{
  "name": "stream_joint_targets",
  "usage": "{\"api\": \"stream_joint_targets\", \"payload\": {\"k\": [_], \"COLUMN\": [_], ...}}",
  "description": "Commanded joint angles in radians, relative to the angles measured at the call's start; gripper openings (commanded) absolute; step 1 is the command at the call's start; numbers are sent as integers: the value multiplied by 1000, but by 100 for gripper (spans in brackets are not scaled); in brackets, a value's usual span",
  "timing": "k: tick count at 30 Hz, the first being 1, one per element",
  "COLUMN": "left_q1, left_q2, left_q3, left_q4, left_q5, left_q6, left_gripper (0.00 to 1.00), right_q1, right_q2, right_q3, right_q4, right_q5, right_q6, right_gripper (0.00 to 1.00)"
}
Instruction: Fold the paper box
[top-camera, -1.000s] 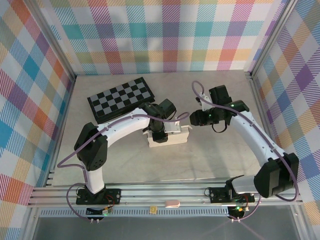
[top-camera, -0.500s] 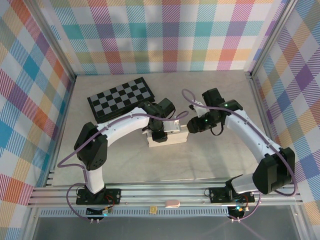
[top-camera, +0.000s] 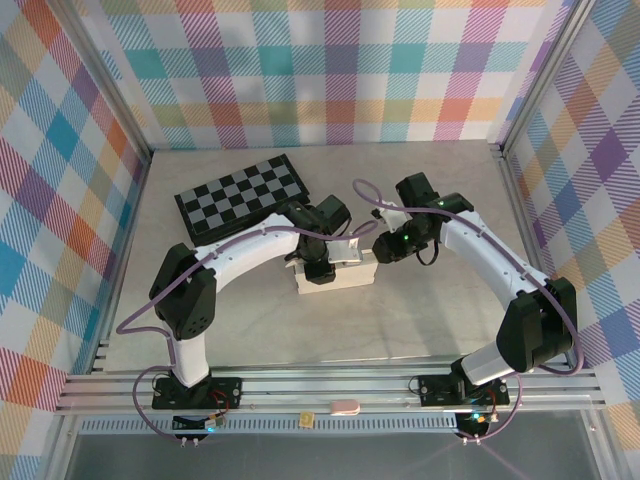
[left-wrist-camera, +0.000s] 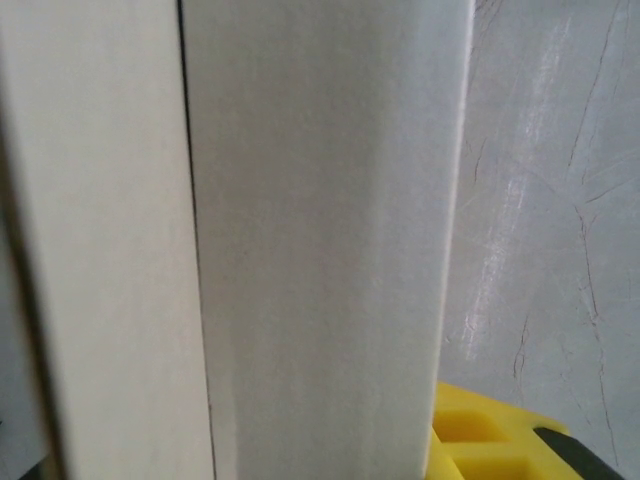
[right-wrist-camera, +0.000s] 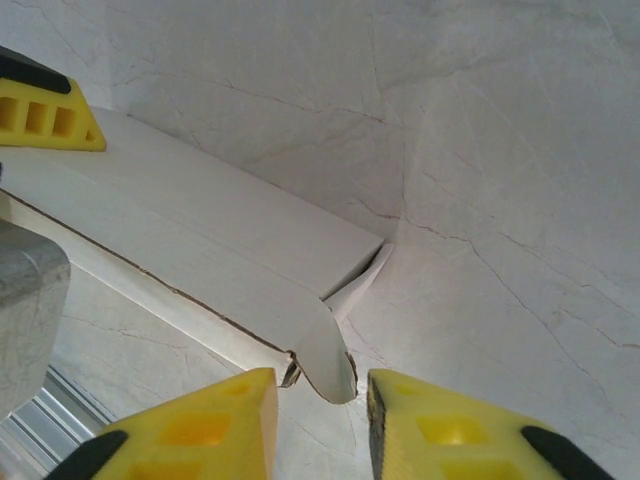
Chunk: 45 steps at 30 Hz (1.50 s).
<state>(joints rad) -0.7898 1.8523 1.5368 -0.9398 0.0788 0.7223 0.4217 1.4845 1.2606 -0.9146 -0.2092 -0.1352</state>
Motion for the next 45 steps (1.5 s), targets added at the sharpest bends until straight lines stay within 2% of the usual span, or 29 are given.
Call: {"api": "stream_joint_targets", "payload": {"k": [1, 8, 25, 36, 45], "left_q1": [13, 16, 20, 25, 29], "left_q2": [25, 25, 33, 35, 40], "left_q3": [26, 29, 43, 51, 59], "left_q4": [-20, -19, -13, 4, 11], "left_q5": [20, 26, 32, 27, 15], "left_q6": [-6, -7, -22, -54, -65], "left_gripper": [34, 34, 34, 36, 36], "right_q1": [9, 13, 40, 54, 54], "right_q2": [16, 32, 46, 85, 83], "right_q3": [31, 45, 70, 143, 86], "right_q4": [-6, -1, -3, -50, 10], "right_q5": [-9, 13, 40, -7, -12], "right_q6": [-19, -19, -6, 168, 250], "right_gripper": [26, 21, 0, 0, 0]}}
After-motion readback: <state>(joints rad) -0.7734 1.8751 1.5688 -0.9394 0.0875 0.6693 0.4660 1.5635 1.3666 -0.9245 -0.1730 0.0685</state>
